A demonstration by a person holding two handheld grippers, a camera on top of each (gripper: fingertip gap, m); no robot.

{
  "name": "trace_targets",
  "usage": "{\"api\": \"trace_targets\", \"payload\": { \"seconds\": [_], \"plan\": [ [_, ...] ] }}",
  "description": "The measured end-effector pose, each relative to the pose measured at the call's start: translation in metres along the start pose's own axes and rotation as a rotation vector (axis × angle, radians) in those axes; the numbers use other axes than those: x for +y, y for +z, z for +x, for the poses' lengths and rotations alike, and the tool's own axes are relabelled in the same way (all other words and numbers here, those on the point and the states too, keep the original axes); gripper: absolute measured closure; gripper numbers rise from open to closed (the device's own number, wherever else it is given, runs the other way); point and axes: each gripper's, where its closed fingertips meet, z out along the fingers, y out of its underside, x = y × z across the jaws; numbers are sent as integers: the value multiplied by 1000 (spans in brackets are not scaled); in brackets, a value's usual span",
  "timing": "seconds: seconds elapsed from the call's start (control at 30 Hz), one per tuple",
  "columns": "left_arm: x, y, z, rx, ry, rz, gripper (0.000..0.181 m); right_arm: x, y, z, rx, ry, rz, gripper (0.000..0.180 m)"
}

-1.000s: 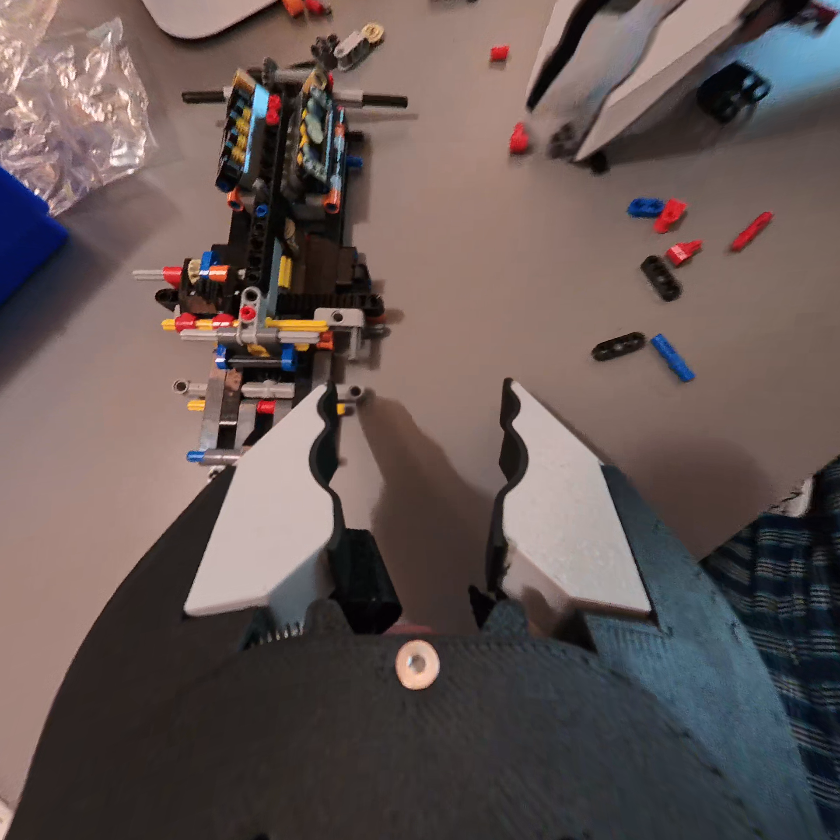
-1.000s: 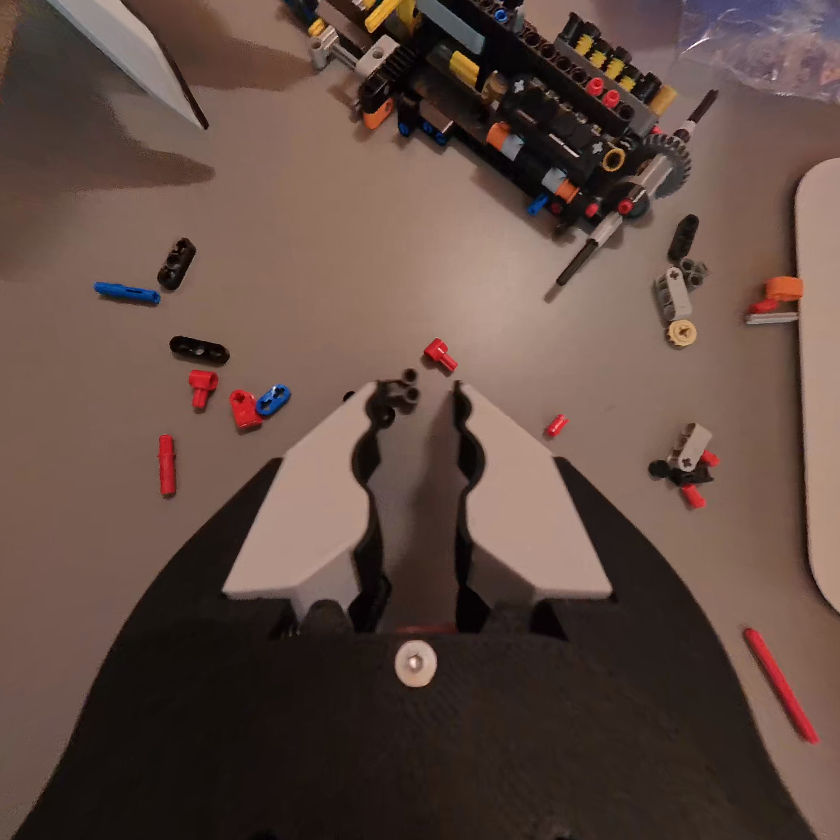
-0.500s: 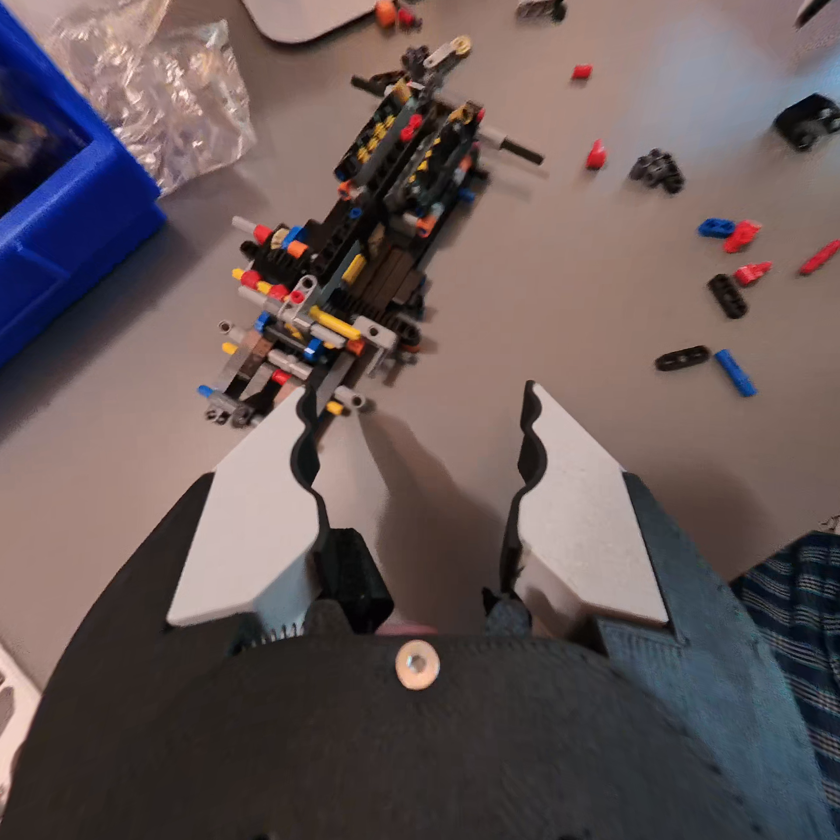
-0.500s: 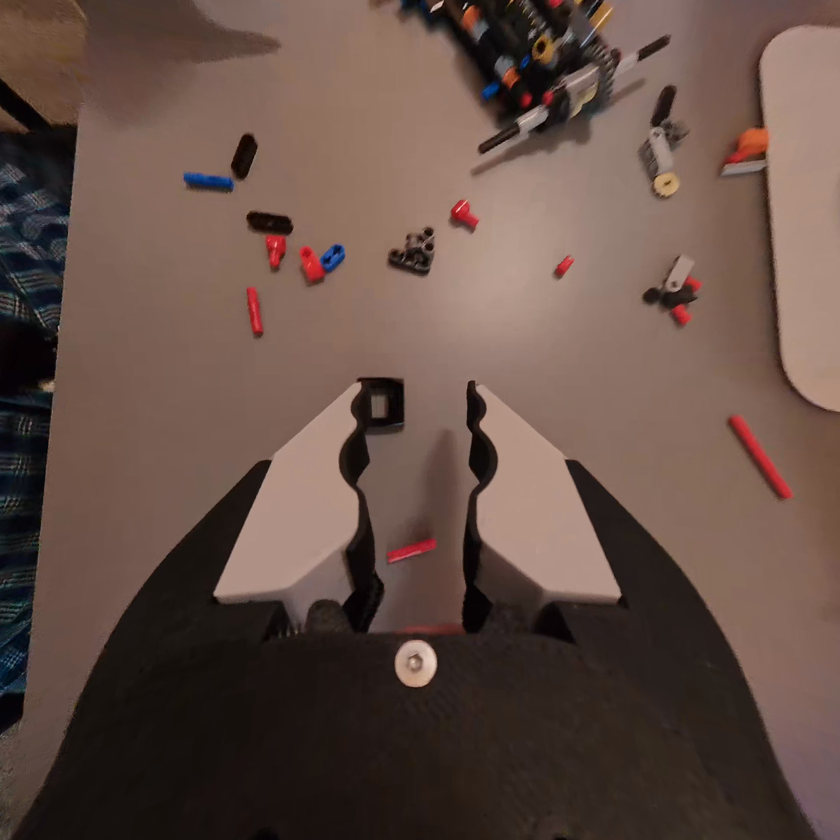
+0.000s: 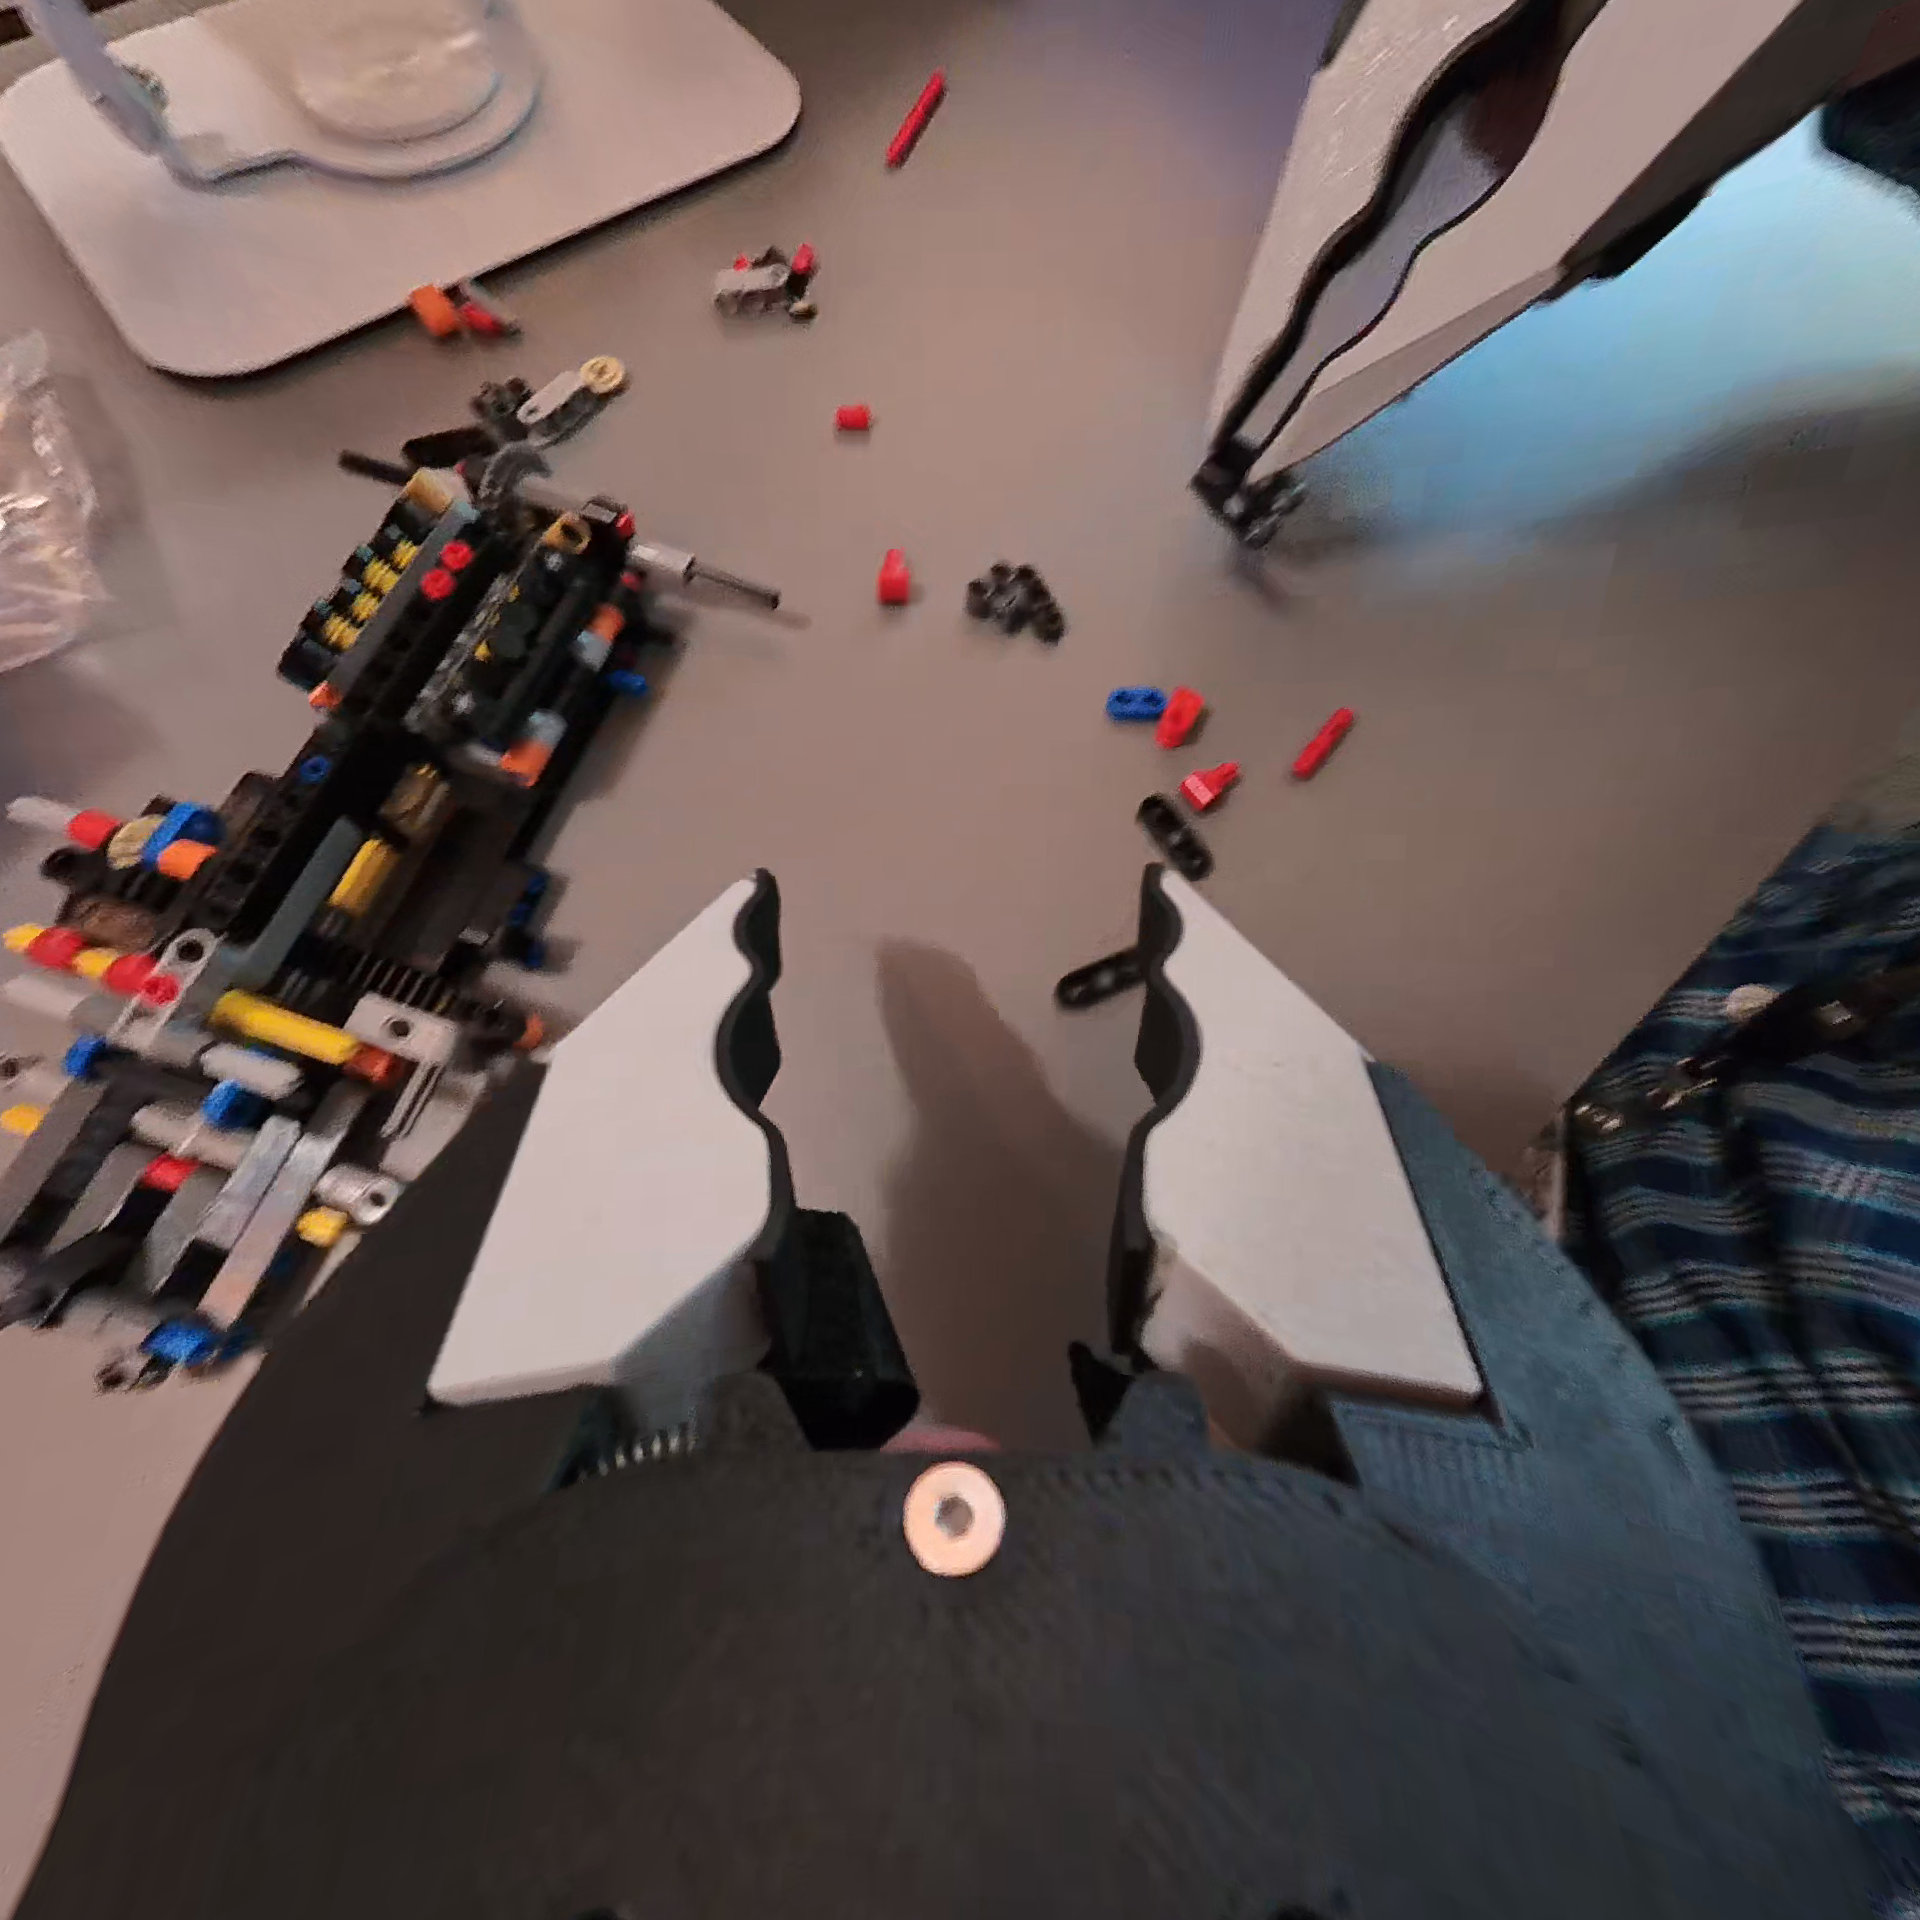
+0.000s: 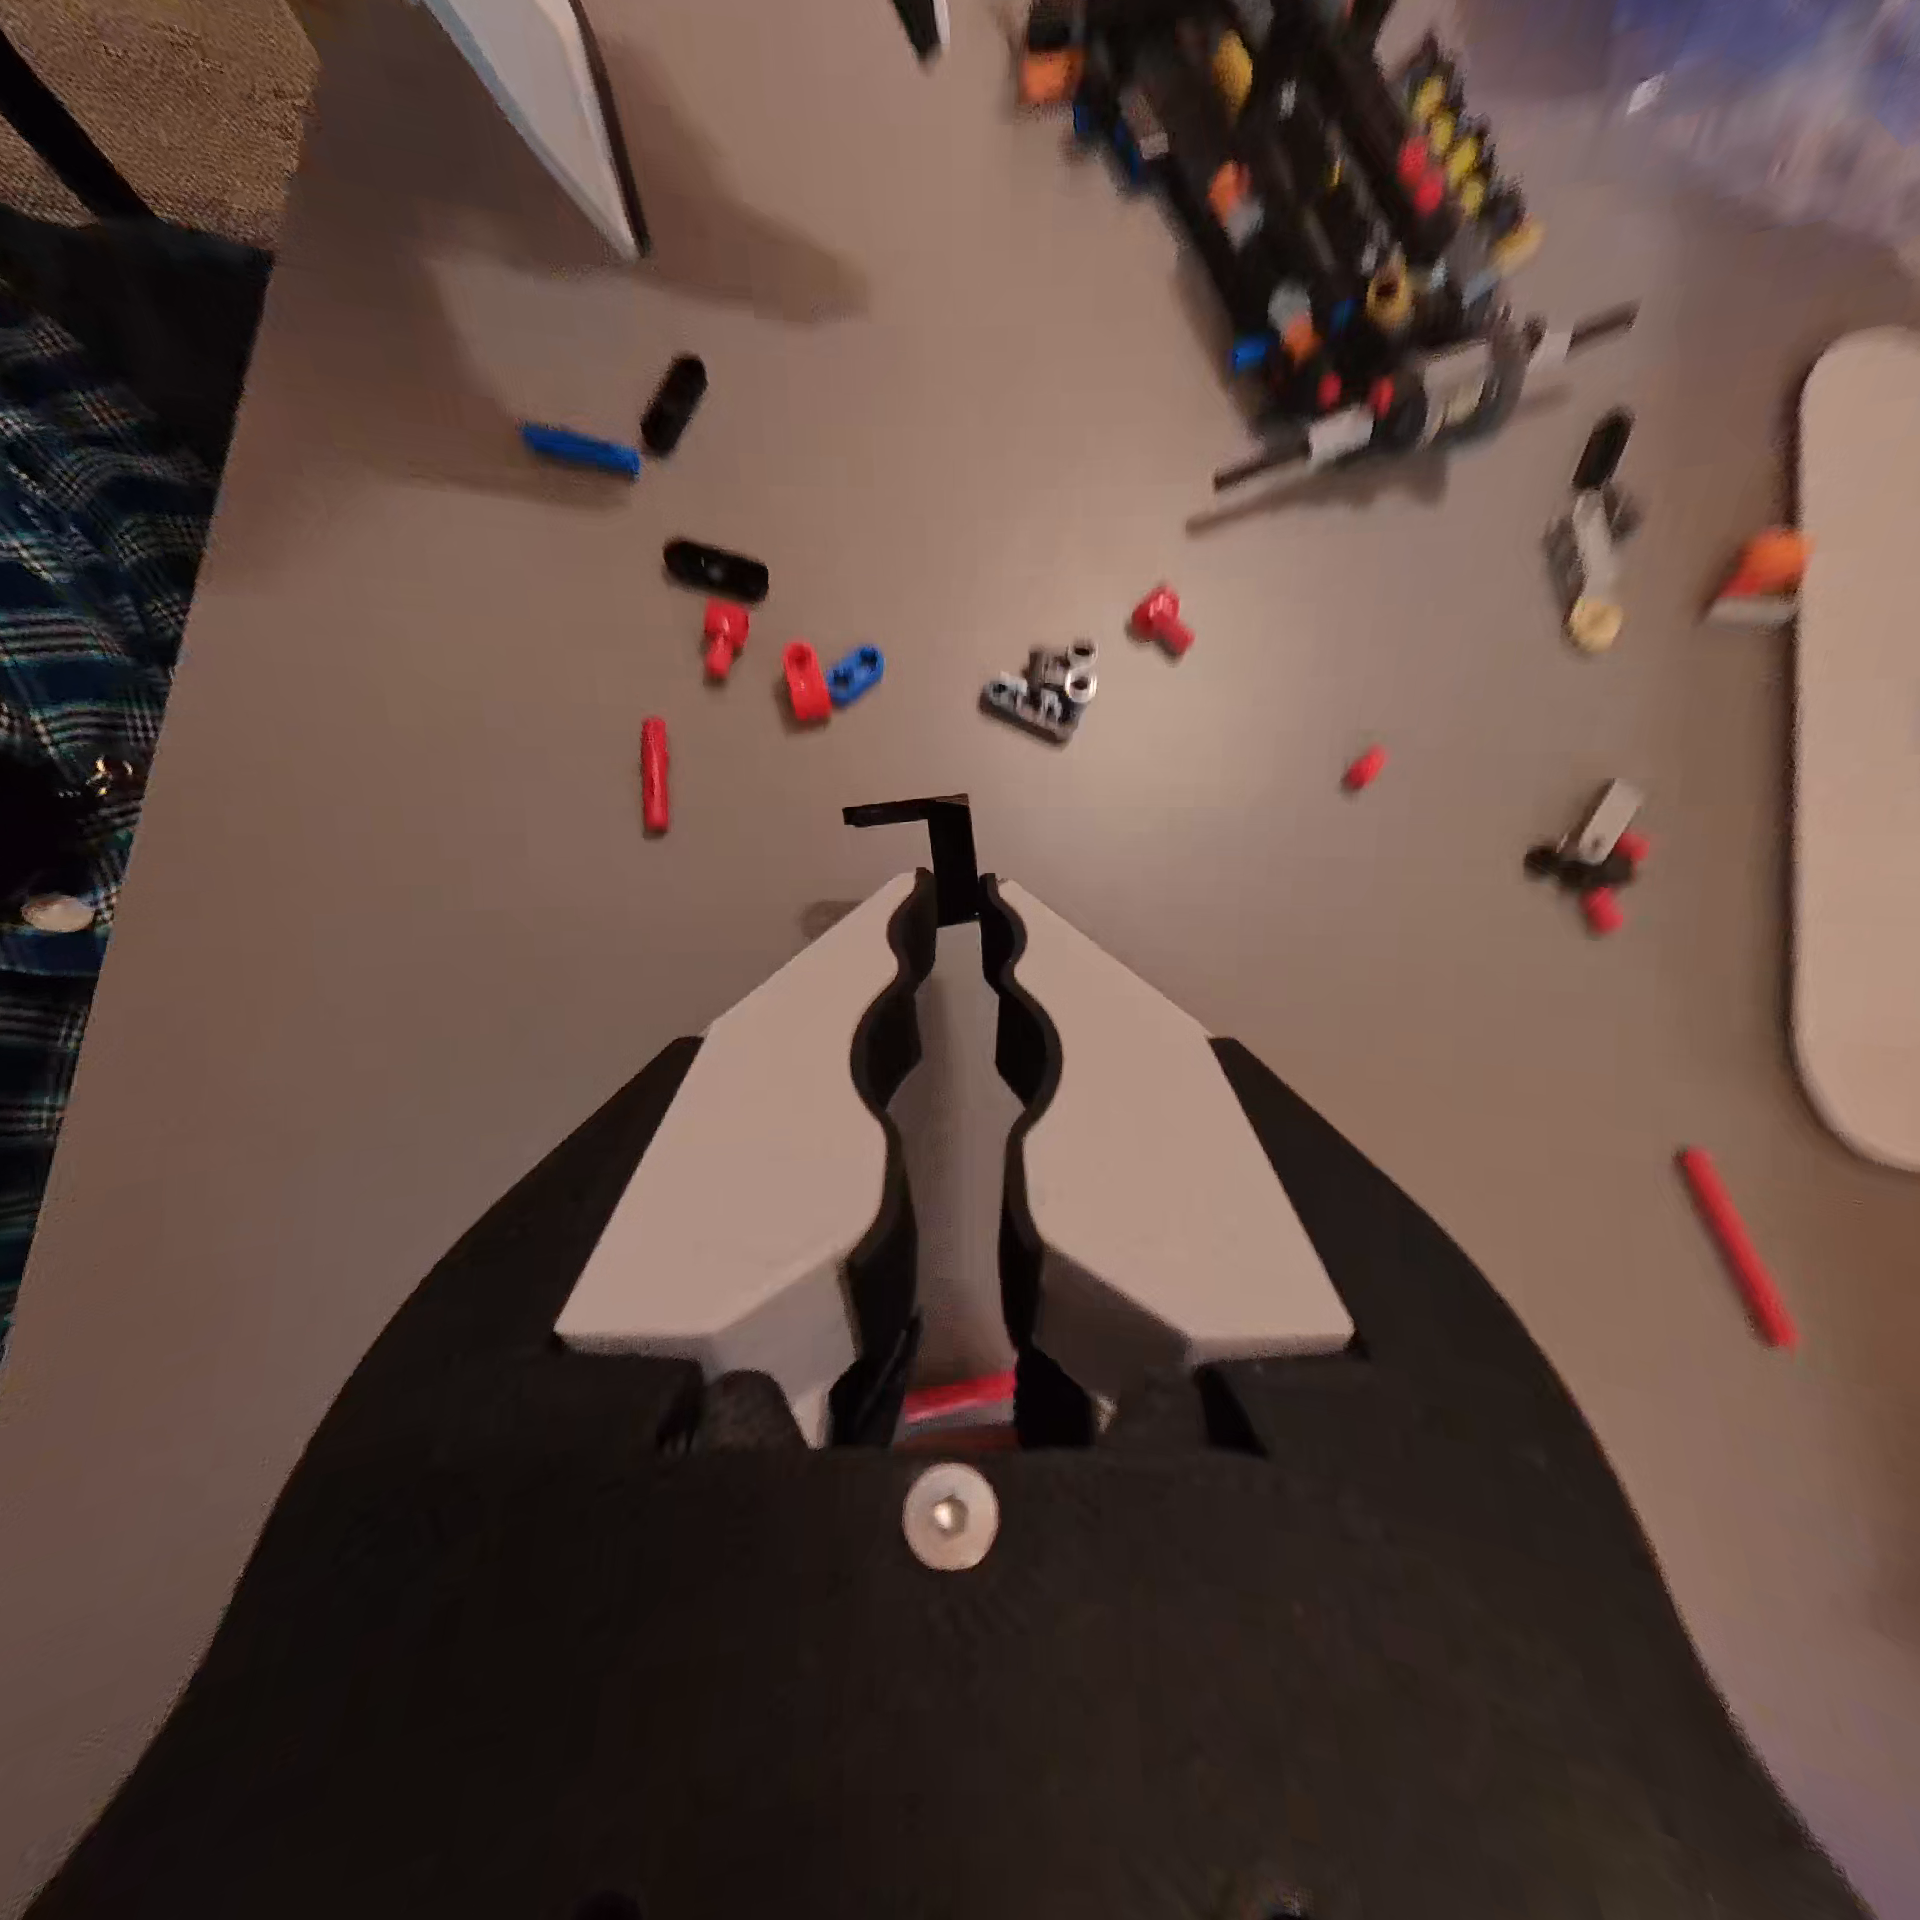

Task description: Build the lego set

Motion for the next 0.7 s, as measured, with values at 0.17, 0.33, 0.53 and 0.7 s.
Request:
{"api": "trace_targets", "payload": {
  "seconds": [0.17, 0.33, 0.53, 0.7],
  "plan": [
    [-30, 15, 32, 188, -68, 65, 125, -37, 2, 4, 93, -200, 99, 175],
    [-52, 25, 48, 338, -189, 130, 135, -55, -1, 1, 220, -401, 140, 176],
    [-61, 29, 58, 439, -283, 187, 161, -68, -6, -10, 295, -540, 183, 175],
    [-61, 30, 57, 432, -303, 211, 175, -70, -4, -12, 306, -547, 190, 175]
  ]
}}
